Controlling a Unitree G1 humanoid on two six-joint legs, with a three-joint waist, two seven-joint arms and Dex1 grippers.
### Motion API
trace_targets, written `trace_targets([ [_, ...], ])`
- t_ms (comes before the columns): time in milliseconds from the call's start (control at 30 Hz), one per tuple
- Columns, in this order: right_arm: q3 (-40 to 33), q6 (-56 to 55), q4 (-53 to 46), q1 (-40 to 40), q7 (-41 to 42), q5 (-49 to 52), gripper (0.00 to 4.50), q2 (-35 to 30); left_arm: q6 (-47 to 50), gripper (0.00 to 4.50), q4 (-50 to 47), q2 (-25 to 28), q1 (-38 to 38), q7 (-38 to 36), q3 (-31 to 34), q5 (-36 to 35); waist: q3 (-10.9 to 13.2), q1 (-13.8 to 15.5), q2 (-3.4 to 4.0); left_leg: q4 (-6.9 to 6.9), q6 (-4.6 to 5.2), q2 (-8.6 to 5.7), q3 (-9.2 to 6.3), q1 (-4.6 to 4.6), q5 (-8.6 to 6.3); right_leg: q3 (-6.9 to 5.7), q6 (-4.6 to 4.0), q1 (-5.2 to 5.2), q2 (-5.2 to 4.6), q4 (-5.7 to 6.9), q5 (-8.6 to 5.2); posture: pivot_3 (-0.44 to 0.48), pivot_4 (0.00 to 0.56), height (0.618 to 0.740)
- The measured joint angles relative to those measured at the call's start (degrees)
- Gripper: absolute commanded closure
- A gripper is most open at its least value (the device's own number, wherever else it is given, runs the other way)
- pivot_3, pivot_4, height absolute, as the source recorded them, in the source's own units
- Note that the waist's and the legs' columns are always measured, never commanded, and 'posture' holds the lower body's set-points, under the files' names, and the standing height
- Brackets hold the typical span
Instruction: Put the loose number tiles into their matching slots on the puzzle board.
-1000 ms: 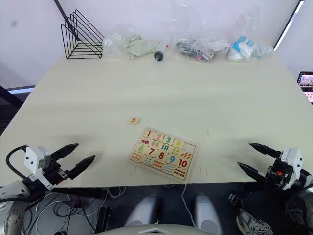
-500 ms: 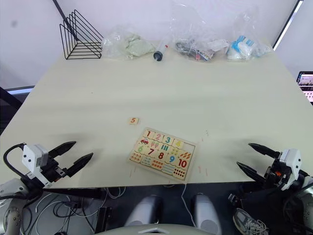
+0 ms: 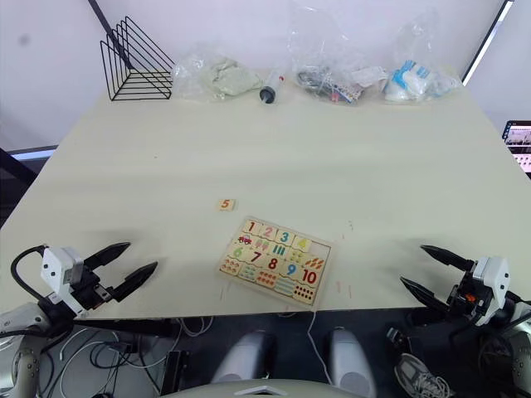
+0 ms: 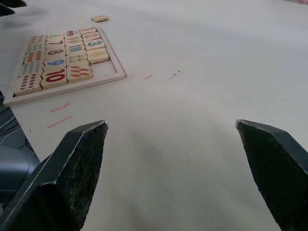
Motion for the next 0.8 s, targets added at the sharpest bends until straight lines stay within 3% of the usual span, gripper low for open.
trace_targets([
  [433, 0.31, -0.6, -0.01, -0.46, 0.37, -0.08, 0.0, 0.01, -1.05, 0.05, 2.11, -0.18, -1.54, -0.81, -0.08, -0.56, 0.0, 0.07, 0.0, 0.0, 0.0, 0.01, -0.02, 0.0, 0.0, -0.01, 0.01, 0.0, 0.0, 0.0, 0.0, 0.0, 0.15, 0.74],
  [667, 0.57, -0.71, -0.03, -0.88, 1.0, -0.04, 0.0, 0.35, 5.34, 0.05, -6.41, -1.59, -3.41, 5.07, -2.31, -2.14, 0.0, -0.01, 0.0, 0.0, 0.0, 0.03, -0.05, 0.0, 0.0, 0.01, 0.02, 0.0, -0.01, 0.0, 0.01, 0.0, 0.15, 0.74],
  [800, 0.67, -0.62, -1.53, -0.86, 2.17, 0.4, 0.0, 0.36, 11.75, 0.05, -13.0, -2.73, -5.18, 11.98, -2.78, -3.4, 0.01, 0.05, 0.01, 0.0, 0.0, 0.01, -0.19, 0.0, 0.0, 0.02, 0.03, 0.01, -0.02, 0.0, 0.02, 0.0, 0.15, 0.74],
])
